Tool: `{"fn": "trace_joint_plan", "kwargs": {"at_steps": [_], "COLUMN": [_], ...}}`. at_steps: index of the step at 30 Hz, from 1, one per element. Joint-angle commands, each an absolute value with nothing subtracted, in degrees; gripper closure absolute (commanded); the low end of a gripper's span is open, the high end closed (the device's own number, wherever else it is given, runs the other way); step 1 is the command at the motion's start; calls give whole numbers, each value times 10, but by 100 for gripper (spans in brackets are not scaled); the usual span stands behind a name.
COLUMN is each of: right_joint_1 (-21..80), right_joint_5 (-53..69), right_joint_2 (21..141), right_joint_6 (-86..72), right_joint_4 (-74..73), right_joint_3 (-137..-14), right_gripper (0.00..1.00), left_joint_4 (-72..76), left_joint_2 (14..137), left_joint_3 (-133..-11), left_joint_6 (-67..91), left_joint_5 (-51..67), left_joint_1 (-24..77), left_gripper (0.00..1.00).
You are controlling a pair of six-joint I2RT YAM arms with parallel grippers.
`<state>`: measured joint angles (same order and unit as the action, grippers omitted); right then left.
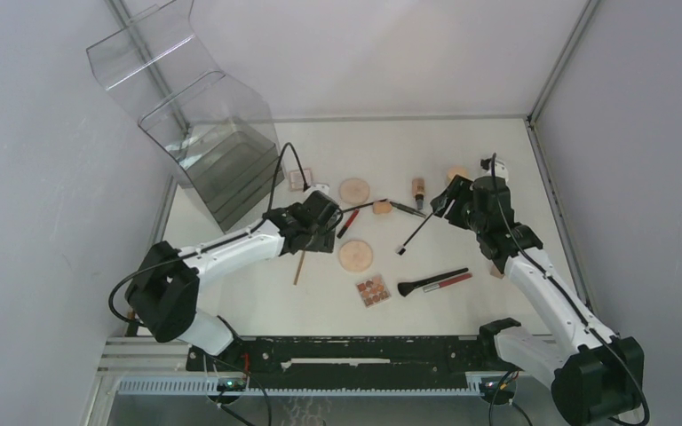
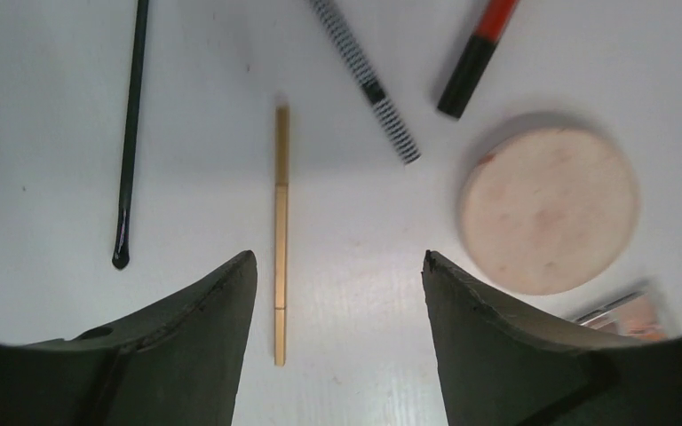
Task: Organize the makeup
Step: Place the makeup tool at the center of the board, then pick up the makeup brush from the center of the board.
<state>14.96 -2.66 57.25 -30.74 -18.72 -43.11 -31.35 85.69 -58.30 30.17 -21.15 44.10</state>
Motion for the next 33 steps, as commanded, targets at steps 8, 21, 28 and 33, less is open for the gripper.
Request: {"fn": "trace_joint_plan", "kwargs": {"at_steps": [8,21,28,33], "right_joint_1": [147,147,147,147], "right_joint_5": [-3,15,15,14], "right_joint_2": [593,612,606,608], "right_joint_6": [-313,-326,-324,-325], "right_joint_4": [-147,-139,-134,-133], "right_joint_3": [-435,-435,-435,-435], "right_gripper": [33,34,34,34], "left_joint_4": [-289,-229,-257,-315], "left_joint_2": [838,908,876,800], "left_joint_3": [-494,-435,-453,-498], "left_joint_6": [377,395,389,328], "left_joint_5": [-198,-171,-208,-253], "left_joint_1": [419,401,401,401], "left_gripper": [23,56,95,100]}}
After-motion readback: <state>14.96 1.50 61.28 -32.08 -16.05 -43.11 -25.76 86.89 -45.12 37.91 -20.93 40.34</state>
